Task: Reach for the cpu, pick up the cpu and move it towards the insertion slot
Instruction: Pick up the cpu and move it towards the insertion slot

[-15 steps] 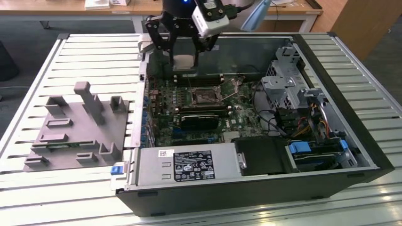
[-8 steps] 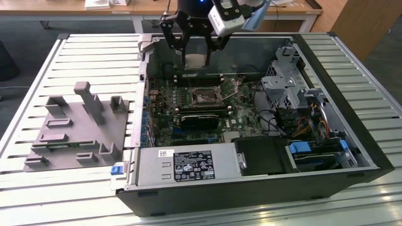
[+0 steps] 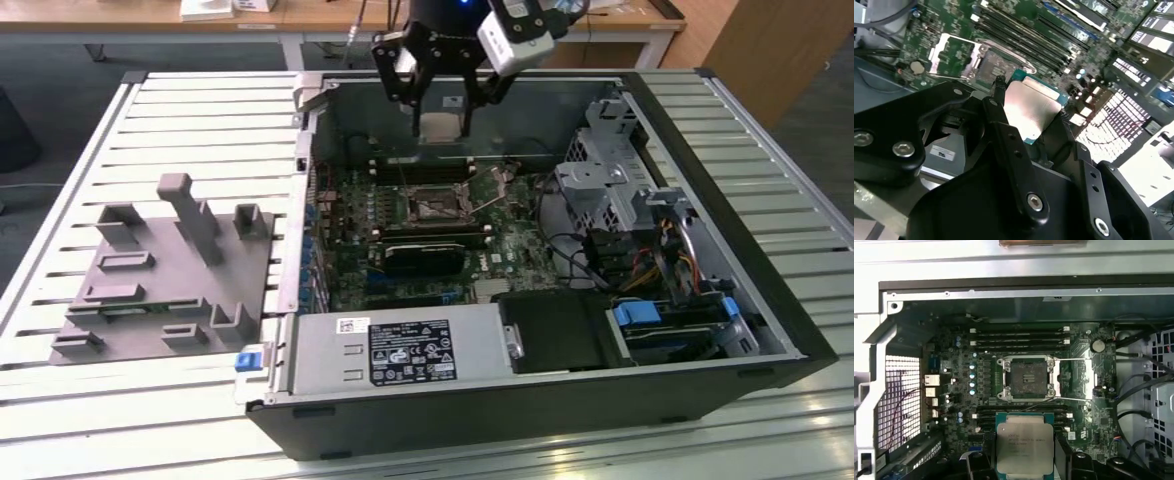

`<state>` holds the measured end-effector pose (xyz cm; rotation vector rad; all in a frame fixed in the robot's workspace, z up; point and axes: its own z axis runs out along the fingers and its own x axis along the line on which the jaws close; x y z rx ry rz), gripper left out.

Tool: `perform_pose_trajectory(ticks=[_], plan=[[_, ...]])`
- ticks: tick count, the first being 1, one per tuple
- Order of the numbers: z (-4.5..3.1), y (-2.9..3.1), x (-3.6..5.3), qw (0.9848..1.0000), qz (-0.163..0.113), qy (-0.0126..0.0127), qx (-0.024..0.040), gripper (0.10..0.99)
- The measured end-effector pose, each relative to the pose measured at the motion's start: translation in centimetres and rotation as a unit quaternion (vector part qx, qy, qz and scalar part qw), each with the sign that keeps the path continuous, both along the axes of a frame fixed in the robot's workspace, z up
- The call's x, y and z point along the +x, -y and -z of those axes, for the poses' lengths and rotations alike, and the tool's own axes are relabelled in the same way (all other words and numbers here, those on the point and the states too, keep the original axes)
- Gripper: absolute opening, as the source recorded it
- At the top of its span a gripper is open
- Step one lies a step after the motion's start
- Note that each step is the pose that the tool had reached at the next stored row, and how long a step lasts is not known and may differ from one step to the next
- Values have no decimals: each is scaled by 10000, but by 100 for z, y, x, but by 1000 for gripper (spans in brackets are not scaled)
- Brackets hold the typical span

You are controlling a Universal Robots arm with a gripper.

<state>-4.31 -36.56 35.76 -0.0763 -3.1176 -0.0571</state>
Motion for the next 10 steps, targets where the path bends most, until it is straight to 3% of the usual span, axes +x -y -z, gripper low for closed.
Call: perform_pose_trajectory(ticks=[5, 10], plan=[[6, -31, 110, 10000, 0, 0, 0, 545], [8, -53, 166, 10000, 0, 0, 0, 545]])
